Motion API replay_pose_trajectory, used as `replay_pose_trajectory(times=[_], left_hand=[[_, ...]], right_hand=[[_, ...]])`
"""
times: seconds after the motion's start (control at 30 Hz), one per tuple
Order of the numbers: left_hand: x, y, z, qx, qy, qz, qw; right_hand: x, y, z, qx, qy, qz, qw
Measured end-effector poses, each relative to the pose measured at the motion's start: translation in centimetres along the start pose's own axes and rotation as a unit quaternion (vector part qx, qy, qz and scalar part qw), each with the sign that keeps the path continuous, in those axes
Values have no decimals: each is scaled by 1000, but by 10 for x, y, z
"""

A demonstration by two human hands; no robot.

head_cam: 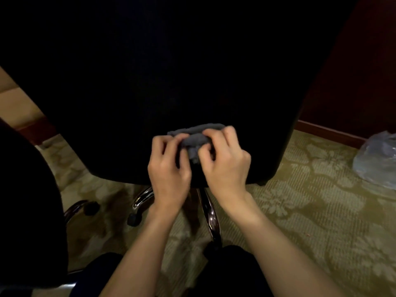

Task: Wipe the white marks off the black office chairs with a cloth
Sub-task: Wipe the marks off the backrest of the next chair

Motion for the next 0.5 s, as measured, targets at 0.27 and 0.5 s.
replay_pose_trajectory(times=[0.27, 0.5], left_hand=[[-66, -2, -59, -25, 89, -32, 995], [-73, 14, -91, 7, 102, -67, 993]], right_hand=[[-75, -47, 9, -26, 34, -72, 997], [-95, -74, -7, -48, 50, -115, 991]])
Point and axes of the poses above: each hand's wrist, its own x-axis towards the middle knuckle, its own y-axis out of the back of the hand, z = x × y, the point moved 4 cm from there along x, towards the middle knuckle, and after that the axes turned 4 degrees about z, right-handed, at the moved point
